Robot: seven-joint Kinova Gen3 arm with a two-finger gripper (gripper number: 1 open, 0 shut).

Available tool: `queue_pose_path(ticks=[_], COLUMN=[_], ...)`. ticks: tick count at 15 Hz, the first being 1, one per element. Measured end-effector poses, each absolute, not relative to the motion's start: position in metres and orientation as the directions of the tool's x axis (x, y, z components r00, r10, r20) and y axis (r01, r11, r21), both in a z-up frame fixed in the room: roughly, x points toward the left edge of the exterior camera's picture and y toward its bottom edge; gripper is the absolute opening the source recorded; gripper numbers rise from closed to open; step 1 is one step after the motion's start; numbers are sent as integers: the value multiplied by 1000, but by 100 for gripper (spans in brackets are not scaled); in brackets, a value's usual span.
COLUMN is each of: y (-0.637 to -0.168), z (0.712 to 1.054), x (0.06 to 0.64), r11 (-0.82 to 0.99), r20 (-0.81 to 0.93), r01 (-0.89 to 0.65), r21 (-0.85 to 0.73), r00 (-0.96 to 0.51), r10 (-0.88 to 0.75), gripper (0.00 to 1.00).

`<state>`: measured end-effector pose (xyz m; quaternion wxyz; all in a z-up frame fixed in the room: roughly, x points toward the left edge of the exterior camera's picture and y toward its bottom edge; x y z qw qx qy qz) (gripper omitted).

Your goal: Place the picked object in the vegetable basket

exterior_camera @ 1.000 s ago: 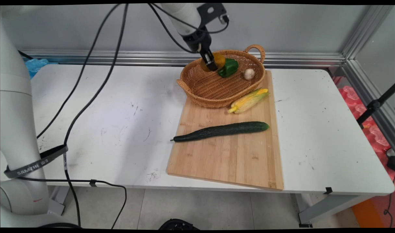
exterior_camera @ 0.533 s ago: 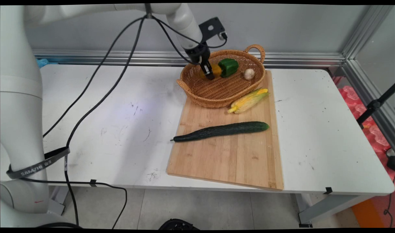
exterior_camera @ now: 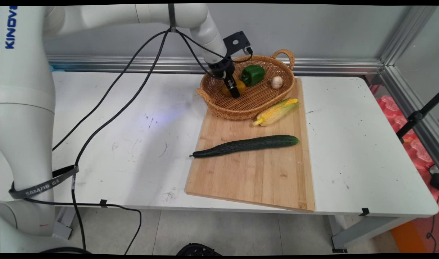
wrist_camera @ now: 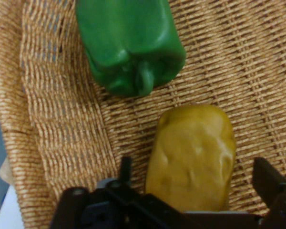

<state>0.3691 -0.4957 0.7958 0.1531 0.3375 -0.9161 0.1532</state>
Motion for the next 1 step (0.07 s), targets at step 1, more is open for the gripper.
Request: queue_pose_path(ticks=[1], y=[-495], z=[796], x=[369], r11=[728], r20=[387], r01=[-662], r21=[-177], r00=[-727], r10=[-568], gripper=[100])
